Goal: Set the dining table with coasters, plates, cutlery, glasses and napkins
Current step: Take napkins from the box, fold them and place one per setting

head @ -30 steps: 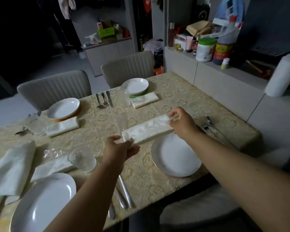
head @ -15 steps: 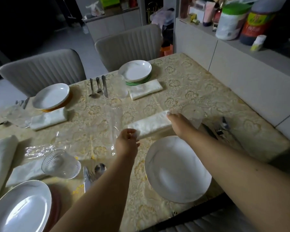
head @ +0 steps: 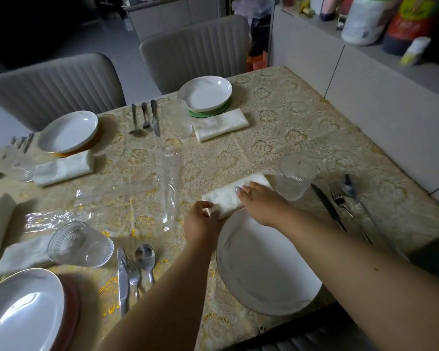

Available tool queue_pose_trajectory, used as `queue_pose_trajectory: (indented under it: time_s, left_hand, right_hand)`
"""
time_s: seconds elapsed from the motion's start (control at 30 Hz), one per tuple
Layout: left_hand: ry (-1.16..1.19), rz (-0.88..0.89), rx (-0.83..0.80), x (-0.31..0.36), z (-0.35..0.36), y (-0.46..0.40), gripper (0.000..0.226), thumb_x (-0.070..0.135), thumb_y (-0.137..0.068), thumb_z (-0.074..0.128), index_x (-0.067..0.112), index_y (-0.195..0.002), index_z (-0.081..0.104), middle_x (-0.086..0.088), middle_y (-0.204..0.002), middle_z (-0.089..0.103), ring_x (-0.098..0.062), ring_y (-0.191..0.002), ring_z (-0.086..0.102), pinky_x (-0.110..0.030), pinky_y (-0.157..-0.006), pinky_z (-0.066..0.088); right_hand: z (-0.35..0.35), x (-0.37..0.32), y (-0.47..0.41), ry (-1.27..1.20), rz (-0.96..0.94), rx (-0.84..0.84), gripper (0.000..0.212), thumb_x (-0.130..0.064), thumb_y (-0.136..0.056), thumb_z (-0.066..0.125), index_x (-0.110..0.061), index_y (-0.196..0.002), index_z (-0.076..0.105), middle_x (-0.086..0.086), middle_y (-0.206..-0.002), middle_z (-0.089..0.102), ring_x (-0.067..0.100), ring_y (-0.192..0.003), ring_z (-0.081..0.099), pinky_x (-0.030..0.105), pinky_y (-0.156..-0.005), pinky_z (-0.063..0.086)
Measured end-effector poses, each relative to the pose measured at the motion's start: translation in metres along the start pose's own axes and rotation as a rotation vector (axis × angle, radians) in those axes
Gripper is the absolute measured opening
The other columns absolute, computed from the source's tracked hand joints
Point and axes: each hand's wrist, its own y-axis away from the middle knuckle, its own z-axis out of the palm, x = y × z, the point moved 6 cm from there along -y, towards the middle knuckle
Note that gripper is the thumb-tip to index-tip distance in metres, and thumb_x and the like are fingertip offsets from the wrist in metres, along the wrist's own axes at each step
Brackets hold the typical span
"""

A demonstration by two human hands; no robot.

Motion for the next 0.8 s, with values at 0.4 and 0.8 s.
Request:
queue_pose_trajectory:
  time_s: [0.4,0.8]
  left_hand:
    - [-0.166,0.067,-0.063,0.005,-0.01,-0.003,0.019,0.022,-0.092,0.06,0.018,-0.111,0.064,0.0,-0.084,0.063,-0.013,-0.068,0.054,-0.023,-0.056,0.038]
    - [-0.023,0.091,-0.04,-0.02,-0.088,0.045,0.01,0.022,-0.095,0.055,0.022,-0.104,0.06,0.005,-0.075,0.063,-0.023,-0.07,0.066,-0.038,-0.064,0.056]
  right_hand:
    - [0.011,0.006,-0.006,0.242,0.062,-0.193,0.048,-0.041,-0.102,0.002,-0.037,-0.15,-0.001,0.002,-0.16,0.005,0.018,-0.147,0.002,0.043,-0.114,0.013]
    - [0.019,-0.037,0.007,0.288,-0.072,-0.05,0.062,-0.045,-0.097,0.007,-0.02,-0.145,0.036,0.01,-0.147,0.037,0.027,-0.137,0.029,0.046,-0.109,0.026]
